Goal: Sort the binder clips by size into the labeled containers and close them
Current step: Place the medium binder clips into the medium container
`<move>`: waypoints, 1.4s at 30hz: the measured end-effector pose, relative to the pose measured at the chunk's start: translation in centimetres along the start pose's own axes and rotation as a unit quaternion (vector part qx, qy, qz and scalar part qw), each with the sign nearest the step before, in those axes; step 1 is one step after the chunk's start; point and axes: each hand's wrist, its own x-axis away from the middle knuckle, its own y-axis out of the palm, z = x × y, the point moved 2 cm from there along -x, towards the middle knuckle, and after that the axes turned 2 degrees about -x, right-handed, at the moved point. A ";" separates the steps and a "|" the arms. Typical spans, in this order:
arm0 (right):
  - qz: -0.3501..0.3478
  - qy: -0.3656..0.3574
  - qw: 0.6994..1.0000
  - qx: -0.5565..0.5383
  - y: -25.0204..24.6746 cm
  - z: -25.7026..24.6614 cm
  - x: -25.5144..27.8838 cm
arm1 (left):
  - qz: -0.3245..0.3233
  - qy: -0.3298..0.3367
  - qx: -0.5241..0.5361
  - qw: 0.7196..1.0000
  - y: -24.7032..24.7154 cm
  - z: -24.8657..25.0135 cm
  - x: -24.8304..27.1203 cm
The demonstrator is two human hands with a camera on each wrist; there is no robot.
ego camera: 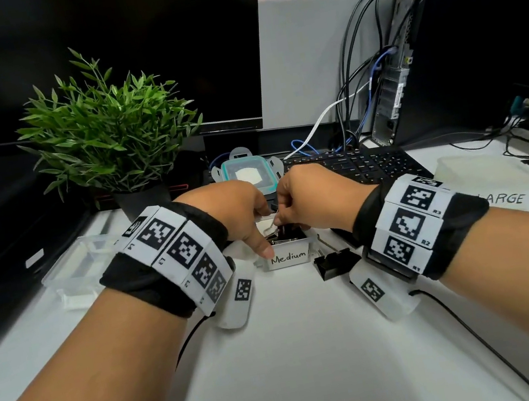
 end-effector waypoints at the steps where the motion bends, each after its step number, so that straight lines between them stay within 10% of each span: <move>1: -0.001 -0.003 1.000 0.007 0.1 0.0 0.0 | 0.000 0.000 -0.001 1.000 0.0 0.0 0.0; 31: -0.028 -0.068 0.997 -0.012 -2.7 3.9 4.2 | 0.006 -0.004 0.008 1.000 0.3 0.2 -0.2; 42: -0.196 -0.015 0.977 0.077 -0.5 5.5 7.1 | 0.014 -0.011 0.020 1.000 0.3 0.3 0.1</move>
